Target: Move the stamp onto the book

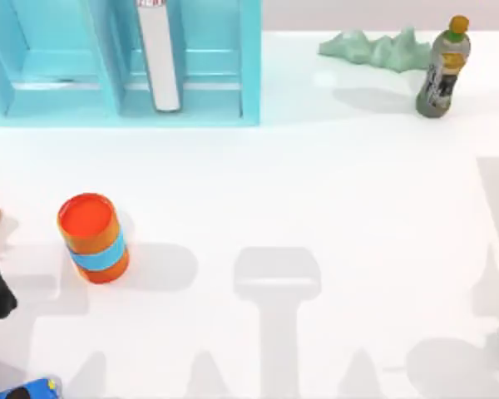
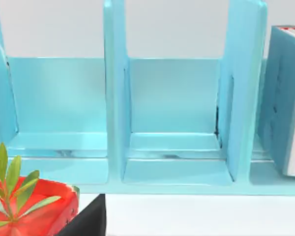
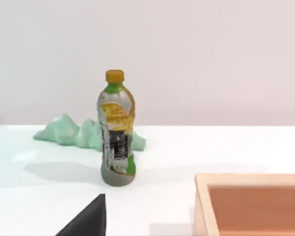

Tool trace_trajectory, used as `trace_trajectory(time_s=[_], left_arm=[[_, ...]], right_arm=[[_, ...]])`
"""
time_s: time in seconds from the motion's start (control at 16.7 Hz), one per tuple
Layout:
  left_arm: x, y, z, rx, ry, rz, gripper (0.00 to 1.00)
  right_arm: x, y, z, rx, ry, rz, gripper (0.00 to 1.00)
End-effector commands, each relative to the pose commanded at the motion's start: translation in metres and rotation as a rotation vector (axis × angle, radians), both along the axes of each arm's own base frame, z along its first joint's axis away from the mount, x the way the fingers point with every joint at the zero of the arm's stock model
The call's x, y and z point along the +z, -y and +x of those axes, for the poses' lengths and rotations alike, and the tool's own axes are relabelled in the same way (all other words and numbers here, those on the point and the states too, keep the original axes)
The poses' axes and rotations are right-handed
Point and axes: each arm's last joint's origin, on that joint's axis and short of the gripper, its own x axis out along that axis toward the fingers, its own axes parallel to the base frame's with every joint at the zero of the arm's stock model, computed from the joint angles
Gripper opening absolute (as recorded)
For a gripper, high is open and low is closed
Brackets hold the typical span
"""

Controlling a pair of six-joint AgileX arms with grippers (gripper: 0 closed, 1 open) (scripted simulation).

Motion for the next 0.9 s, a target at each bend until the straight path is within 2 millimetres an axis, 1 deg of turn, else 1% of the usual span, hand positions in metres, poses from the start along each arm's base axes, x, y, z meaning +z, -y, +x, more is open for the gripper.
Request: trace_trajectory(time_s=[0.12, 0.24, 0.42, 0.54, 0.72, 0.84, 0.9], left_arm=[[0.0, 0.0, 0.0, 0.0, 0.0, 0.0, 1.0], [0.005, 0.001, 0.001, -0.005, 0.009, -0.001, 1.0], [0.024, 0.004, 0.007, -0.017, 0.031, -0.006, 1.0], [0.04, 0.008, 0.017, -0.021, 0.038, -0.012, 1.0], [0.061, 0.017, 0.046, -0.023, 0.022, -0.021, 1.0], [0.068, 0.026, 0.075, -0.023, -0.005, -0.024, 1.0], [0.068, 0.033, 0.091, -0.023, -0.022, -0.023, 1.0]], right_arm=[[0.0, 0.0, 0.0, 0.0, 0.0, 0.0, 1.0], [0.0, 0.0, 0.0, 0.0, 0.0, 0.0, 1.0], [0.0, 0.0, 0.0, 0.0, 0.0, 0.0, 1.0], [0.0, 0.0, 0.0, 0.0, 0.0, 0.0, 1.0], [0.0, 0.0, 0.0, 0.0, 0.0, 0.0, 1.0], [0.0, 0.0, 0.0, 0.0, 0.0, 0.0, 1.0], [0.0, 0.0, 0.0, 0.0, 0.0, 0.0, 1.0]])
